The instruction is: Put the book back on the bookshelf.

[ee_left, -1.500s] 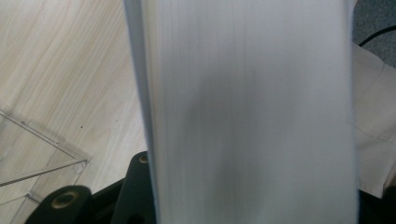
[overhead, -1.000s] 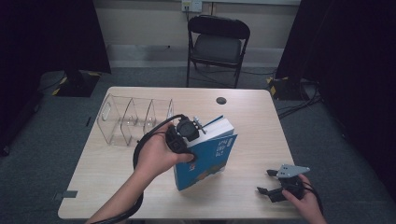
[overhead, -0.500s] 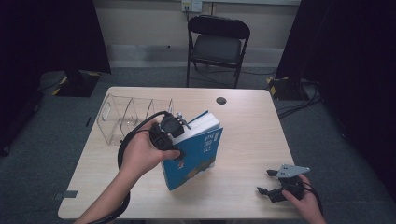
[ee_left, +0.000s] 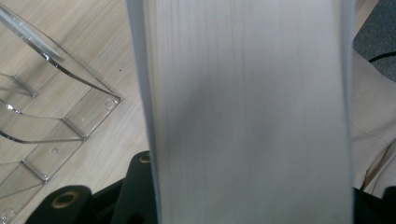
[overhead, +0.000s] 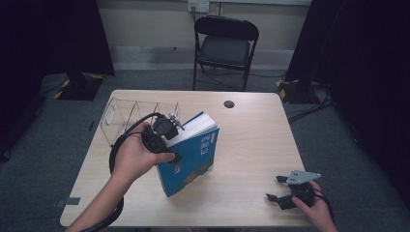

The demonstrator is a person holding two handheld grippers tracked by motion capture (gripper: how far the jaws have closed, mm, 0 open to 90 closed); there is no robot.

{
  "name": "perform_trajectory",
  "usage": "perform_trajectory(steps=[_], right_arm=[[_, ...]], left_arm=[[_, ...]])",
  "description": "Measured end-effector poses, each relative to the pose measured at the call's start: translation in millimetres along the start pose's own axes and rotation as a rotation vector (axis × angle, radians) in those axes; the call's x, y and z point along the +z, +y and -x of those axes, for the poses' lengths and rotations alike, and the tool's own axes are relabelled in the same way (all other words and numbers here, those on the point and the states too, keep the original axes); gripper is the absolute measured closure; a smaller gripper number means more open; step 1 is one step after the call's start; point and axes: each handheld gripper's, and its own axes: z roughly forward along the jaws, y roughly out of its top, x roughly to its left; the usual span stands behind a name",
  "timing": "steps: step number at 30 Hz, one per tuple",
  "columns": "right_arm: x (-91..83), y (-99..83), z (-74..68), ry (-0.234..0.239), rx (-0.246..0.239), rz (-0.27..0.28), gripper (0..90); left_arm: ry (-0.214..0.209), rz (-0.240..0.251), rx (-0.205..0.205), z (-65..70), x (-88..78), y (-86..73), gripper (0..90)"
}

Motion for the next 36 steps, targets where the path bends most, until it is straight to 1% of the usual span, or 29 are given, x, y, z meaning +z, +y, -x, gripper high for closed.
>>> perform_trajectory(steps=[4, 5, 6, 9, 11, 12, 13, 14, 15, 16, 17, 18, 19, 20, 22, 23, 24, 25, 26, 27, 28, 29, 31, 32, 34, 36], right_arm=[[0.0, 0.0, 0.0, 0.0, 0.0, 0.0, 16.4], [0.0, 0.0, 0.0, 0.0, -0.001, 0.0, 16.4], [0.0, 0.0, 0.1, 0.0, -0.001, 0.0, 16.4], [0.0, 0.0, 0.0, 0.0, 0.0, 0.0, 16.4], [0.0, 0.0, 0.0, 0.0, 0.0, 0.0, 16.4], [0.0, 0.0, 0.0, 0.0, -0.001, 0.0, 16.4], [0.0, 0.0, 0.0, 0.0, 0.001, 0.0, 16.4], [0.0, 0.0, 0.0, 0.0, 0.001, 0.0, 16.4], [0.0, 0.0, 0.1, 0.0, -0.001, 0.0, 16.4], [0.0, 0.0, 0.0, 0.0, -0.001, 0.0, 16.4], [0.0, 0.0, 0.1, 0.0, -0.001, 0.0, 16.4], [0.0, 0.0, 0.0, 0.0, 0.0, 0.0, 16.4], [0.0, 0.0, 0.0, 0.0, 0.0, 0.0, 16.4], [0.0, 0.0, 0.0, 0.0, -0.001, 0.0, 16.4], [0.0, 0.0, 0.0, 0.0, -0.001, 0.0, 16.4], [0.0, 0.0, 0.1, 0.0, -0.001, 0.0, 16.4], [0.0, 0.0, 0.1, 0.0, -0.001, 0.0, 16.4], [0.0, 0.0, 0.1, 0.0, -0.001, 0.0, 16.4], [0.0, 0.0, 0.1, 0.0, -0.001, 0.0, 16.4], [0.0, 0.0, 0.1, 0.0, -0.001, 0.0, 16.4], [0.0, 0.0, 0.0, 0.0, 0.0, 0.0, 16.4], [0.0, 0.0, 0.1, 0.0, -0.001, 0.0, 16.4], [0.0, 0.0, 0.0, 0.0, 0.0, 0.0, 16.4], [0.0, 0.0, 0.0, 0.0, -0.001, 0.0, 16.4], [0.0, 0.0, 0.0, 0.0, -0.001, 0.0, 16.4], [0.0, 0.0, 0.0, 0.0, -0.001, 0.0, 16.4]], left_arm=[[-0.005, 0.009, -0.019, -4.5, -2.1, -5.9, 61.8], [0.001, -0.004, -0.001, -6.5, -3.2, -6.8, 61.8], [0.001, 0.01, -0.026, -5.4, -2.6, -8.1, 61.8], [0.006, 0.004, -0.023, -7.7, -3.5, -10.5, 61.8], [0.005, 0.005, -0.031, -9.1, -4.0, -12.2, 61.8], [0.011, 0.004, -0.033, -9.8, -4.6, -13.0, 61.8], [0.015, -0.001, -0.02, -11.2, -5.4, -13.7, 61.8], [0.009, 0.012, -0.042, -10.6, -5.2, -14.6, 61.8], [0.011, 0.019, -0.052, -11.2, -5.4, -15.5, 61.8], [0.018, 0.009, -0.04, -11.7, -6.5, -15.9, 61.8], [0.02, 0.017, -0.053, -11.1, -6.3, -16.5, 61.7], [0.023, 0.01, -0.056, -11.4, -6.8, -16.9, 61.8], [0.029, -0.002, -0.039, -12.0, -7.8, -17.1, 61.8], [0.024, 0.004, -0.046, -12.2, -7.8, -17.9, 61.8], [0.026, -0.001, -0.051, -13.9, -10.0, -19.9, 61.8], [0.027, 0.011, -0.065, -13.6, -10.4, -21.3, 61.8], [0.025, 0.016, -0.07, -14.8, -11.4, -22.9, 61.8], [0.03, 0.032, -0.089, -13.9, -12.0, -24.3, 61.8], [0.03, 0.033, -0.085, -14.7, -13.6, -25.4, 61.8], [0.034, 0.037, -0.094, -14.9, -14.8, -26.6, 61.9], [0.035, 0.038, -0.091, -15.7, -16.5, -27.8, 61.8], [0.037, 0.031, -0.089, -16.8, -18.3, -28.7, 61.9], [0.039, 0.037, -0.104, -17.3, -19.5, -30.4, 61.9], [0.044, 0.029, -0.101, -18.2, -21.0, -31.3, 61.9], [0.045, 0.031, -0.1, -19.9, -22.1, -32.8, 61.9], [0.046, 0.037, -0.108, -22.0, -23.7, -35.7, 61.9]])
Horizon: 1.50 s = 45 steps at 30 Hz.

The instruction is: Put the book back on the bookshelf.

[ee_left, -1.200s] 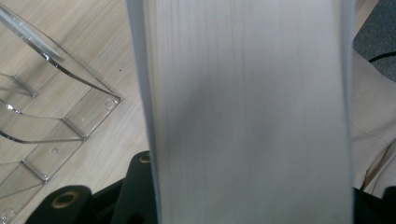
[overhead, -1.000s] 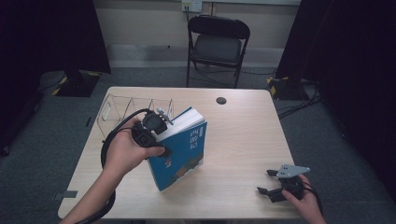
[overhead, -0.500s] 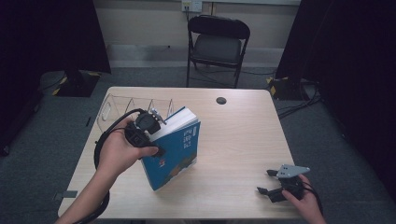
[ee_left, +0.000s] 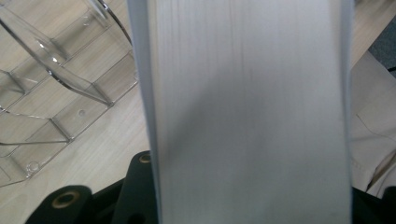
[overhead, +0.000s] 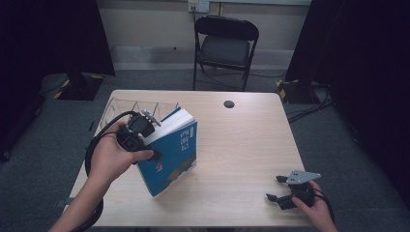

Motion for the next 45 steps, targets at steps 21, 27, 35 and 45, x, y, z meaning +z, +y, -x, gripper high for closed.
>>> perform_trajectory(steps=[21, 27, 35, 45], right_arm=[[0.0, 0.0, 0.0, 0.0, 0.0, 0.0, 16.4], [0.0, 0.0, 0.1, 0.0, -0.001, 0.0, 16.4], [0.0, 0.0, 0.0, 0.0, 0.0, 0.0, 16.4], [0.0, 0.0, 0.1, 0.0, -0.002, 0.001, 16.4]], left_arm=[[0.019, -0.027, -0.032, -16.4, -13.4, -22.3, 61.9], [0.026, -0.035, -0.042, -21.8, -14.6, -29.4, 61.8], [0.025, -0.034, -0.065, -27.8, -17.1, -35.2, 61.9], [0.044, -0.028, -0.097, -35.8, -21.1, -41.6, 61.9]])
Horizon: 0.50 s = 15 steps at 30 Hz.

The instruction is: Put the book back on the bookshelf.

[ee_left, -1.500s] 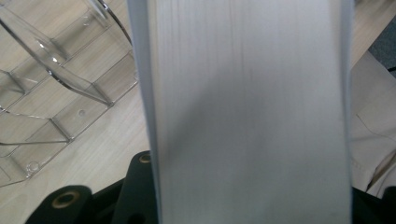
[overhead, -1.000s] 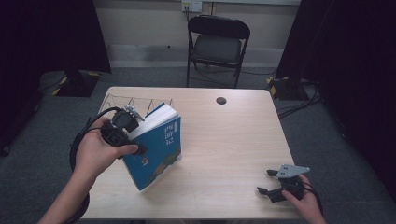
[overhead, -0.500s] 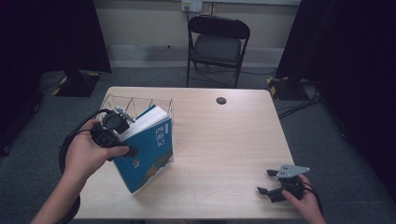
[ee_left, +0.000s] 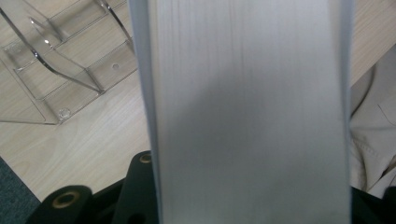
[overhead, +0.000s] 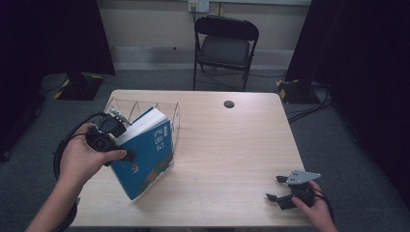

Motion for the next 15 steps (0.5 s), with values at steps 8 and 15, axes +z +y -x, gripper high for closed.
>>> perform_trajectory(steps=[8, 15], right_arm=[[0.0, 0.0, -0.1, -0.001, 0.001, -0.001, 16.4], [0.0, 0.0, -0.1, -0.001, 0.002, -0.001, 16.4]], left_arm=[[0.012, 0.011, -0.036, -6.6, 1.3, 0.2, 61.9], [0.027, 0.016, -0.061, -12.4, 4.2, 7.1, 61.9]])
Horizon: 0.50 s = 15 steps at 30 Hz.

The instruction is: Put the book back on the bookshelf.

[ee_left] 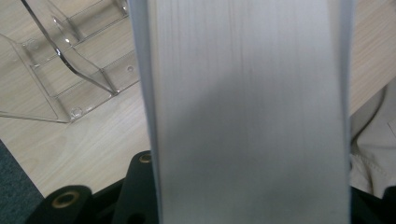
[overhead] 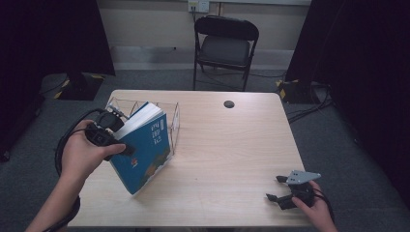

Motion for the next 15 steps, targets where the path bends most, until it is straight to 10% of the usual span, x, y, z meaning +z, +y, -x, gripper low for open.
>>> perform_trajectory(steps=[15], right_arm=[[0.0, 0.0, 0.0, 0.0, 0.0, 0.0, 16.4]], left_arm=[[0.012, 0.024, -0.102, -15.7, 2.7, 5.7, 61.9]])
